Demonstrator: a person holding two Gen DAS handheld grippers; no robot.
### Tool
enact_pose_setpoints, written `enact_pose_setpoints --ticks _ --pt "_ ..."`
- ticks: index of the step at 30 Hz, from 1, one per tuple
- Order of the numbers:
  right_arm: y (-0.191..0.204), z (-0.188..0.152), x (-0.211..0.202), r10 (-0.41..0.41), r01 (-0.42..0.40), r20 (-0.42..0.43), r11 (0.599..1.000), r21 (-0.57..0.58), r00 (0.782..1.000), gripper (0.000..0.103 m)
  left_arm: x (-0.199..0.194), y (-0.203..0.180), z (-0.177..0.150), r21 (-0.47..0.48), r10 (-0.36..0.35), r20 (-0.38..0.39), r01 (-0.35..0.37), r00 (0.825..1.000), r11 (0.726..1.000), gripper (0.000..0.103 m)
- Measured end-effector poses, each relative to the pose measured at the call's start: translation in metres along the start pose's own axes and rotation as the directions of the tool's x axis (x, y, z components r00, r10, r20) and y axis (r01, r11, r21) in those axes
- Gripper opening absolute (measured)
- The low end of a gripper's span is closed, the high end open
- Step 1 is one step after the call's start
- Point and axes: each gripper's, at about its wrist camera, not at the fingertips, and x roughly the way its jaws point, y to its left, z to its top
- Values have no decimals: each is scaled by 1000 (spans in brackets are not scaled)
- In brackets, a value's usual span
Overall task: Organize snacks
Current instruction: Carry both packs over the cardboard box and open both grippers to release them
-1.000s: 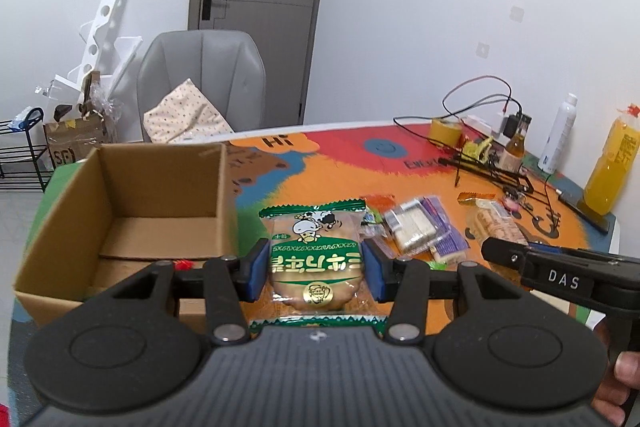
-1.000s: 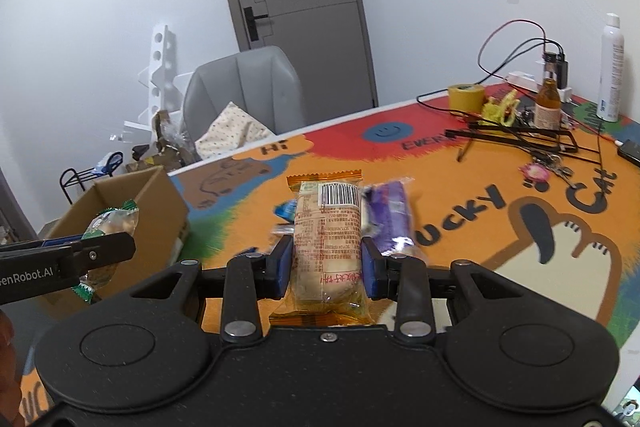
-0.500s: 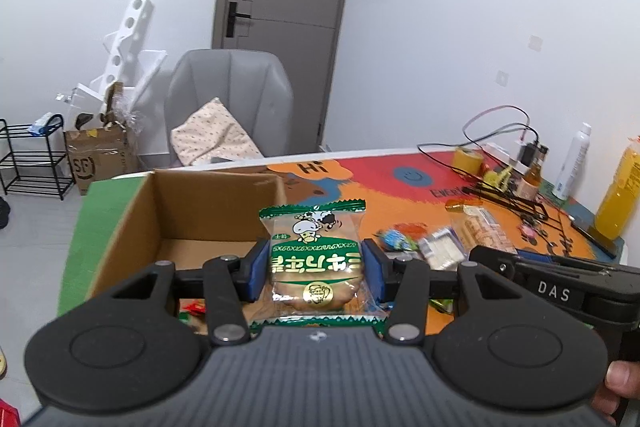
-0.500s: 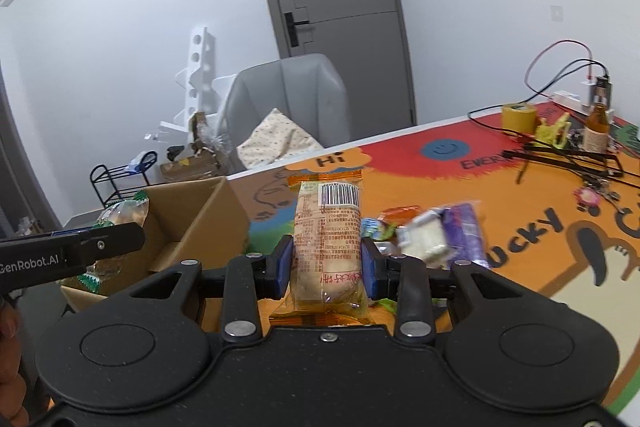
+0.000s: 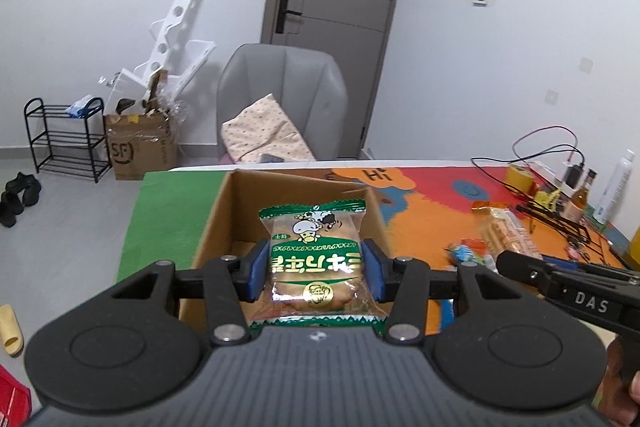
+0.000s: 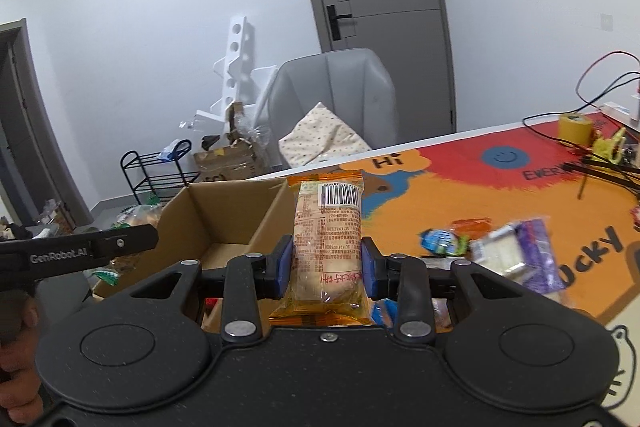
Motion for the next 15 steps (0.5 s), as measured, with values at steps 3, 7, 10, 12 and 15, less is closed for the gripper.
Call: enact_pose_setpoints --ticks 3,7,10,12,15 --pt "8 3 7 13 -13 -7 1000 -8 1000 33 6 10 0 -16 12 -11 -12 1000 1000 48" --pt "22 6 16 35 -36 -17 999 -21 999 33 14 22 0 -29 22 -37 -23 999 999 48" --pt "32 9 21 54 -55 -22 998 -31 998 33 14 29 0 -34 38 -42 -40 998 999 50" --pt "39 11 24 68 -69 -25 997 -38 997 33 12 34 1 -48 35 -43 -37 998 998 51" --pt "49 13 28 89 -91 -31 995 -46 996 33 6 40 1 -63 40 -40 -42 998 997 52"
